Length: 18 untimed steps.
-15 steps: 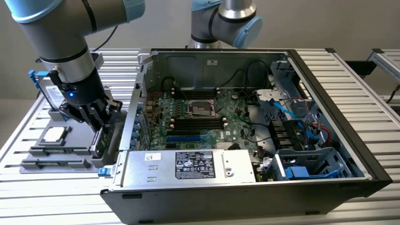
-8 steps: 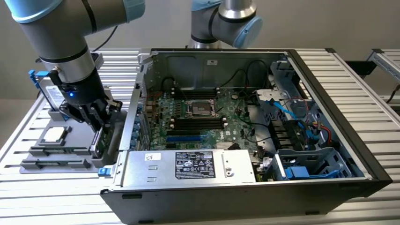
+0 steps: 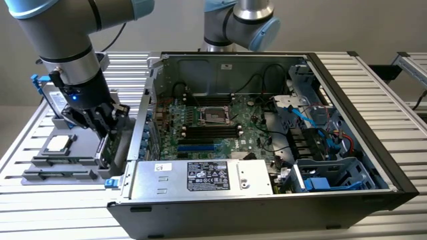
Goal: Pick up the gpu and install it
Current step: 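Pick up the gpu and move the gpu toward the slot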
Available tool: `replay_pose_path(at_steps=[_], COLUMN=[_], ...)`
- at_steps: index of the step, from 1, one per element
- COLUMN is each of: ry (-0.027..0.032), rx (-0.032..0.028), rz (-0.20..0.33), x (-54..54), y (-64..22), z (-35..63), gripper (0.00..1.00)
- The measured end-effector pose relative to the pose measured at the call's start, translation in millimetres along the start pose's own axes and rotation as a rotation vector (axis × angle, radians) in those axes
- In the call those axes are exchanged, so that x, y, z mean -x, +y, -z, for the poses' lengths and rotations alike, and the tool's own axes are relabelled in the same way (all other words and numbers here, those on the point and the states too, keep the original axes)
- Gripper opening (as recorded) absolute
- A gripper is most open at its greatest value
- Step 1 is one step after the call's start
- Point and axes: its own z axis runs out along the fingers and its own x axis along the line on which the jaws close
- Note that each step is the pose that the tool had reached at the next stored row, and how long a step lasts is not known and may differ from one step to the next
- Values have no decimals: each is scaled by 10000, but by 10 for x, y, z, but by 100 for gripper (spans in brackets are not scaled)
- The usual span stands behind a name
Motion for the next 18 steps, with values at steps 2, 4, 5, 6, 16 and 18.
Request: replay_pose_path(at_steps=[2,4,5,6,16,18], ry=[0,0,0,1,1,0], rx=[0,0,-1,-1,-2,0], rz=[0,0,0,0,0,1], x=[0,0,-1,0,-2,-1], y=[0,0,0,1,2,2], z=[27,57,75,93,319,377], gripper=[27,27,27,27,27,27])
